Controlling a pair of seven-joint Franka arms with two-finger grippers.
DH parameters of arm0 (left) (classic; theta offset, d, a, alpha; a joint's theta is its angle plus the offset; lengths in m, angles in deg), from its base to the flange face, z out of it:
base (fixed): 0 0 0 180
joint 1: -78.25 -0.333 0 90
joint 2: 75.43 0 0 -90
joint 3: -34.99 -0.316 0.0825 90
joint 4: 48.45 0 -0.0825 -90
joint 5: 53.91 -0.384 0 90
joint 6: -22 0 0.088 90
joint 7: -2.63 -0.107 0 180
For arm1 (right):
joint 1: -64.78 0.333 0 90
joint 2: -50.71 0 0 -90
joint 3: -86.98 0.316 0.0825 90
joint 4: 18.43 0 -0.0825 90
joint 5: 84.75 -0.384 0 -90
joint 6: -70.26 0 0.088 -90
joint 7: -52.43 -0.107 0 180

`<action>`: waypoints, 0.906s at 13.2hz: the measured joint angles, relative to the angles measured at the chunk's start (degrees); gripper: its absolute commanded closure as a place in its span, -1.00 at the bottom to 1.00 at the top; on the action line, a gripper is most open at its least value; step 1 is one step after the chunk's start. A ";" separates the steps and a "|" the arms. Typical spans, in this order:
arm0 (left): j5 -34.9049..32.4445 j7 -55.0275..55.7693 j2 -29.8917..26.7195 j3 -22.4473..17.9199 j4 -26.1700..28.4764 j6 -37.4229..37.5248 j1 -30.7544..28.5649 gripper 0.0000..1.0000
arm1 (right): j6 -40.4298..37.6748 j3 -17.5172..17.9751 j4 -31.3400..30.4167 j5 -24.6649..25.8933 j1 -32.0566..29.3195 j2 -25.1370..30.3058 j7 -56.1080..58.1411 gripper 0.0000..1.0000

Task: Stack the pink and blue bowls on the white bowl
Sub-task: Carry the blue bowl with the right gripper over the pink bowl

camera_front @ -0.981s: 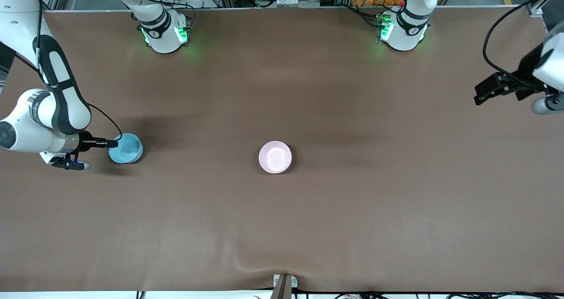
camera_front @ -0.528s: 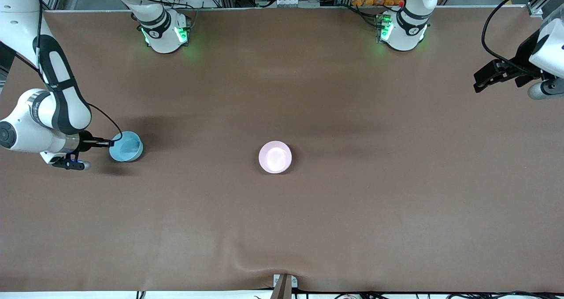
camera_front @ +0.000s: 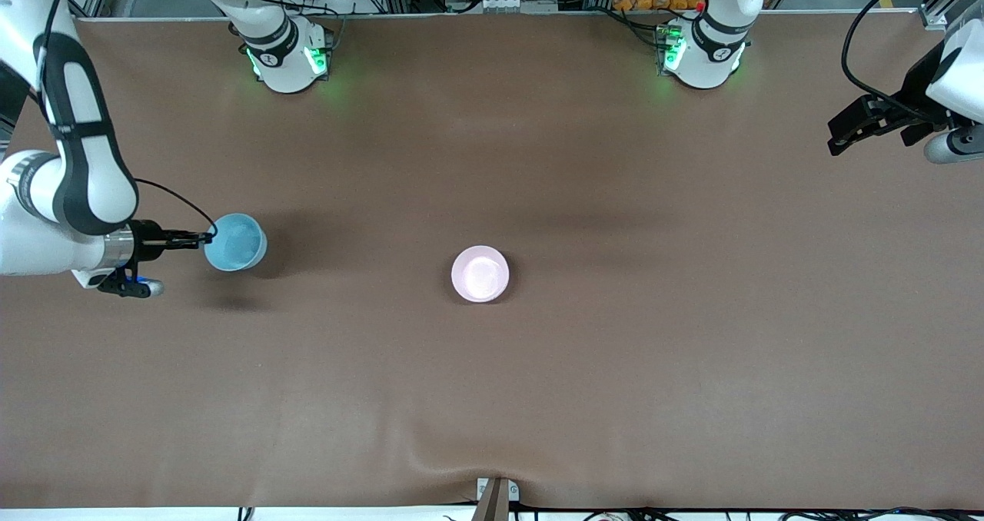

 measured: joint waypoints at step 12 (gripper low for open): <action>0.00 -0.48 0.00 -0.51 0.39 0.00 -0.09 -1.00 | 15.91 2.15 -1.41 -8.63 35.01 5.71 -54.58 1.00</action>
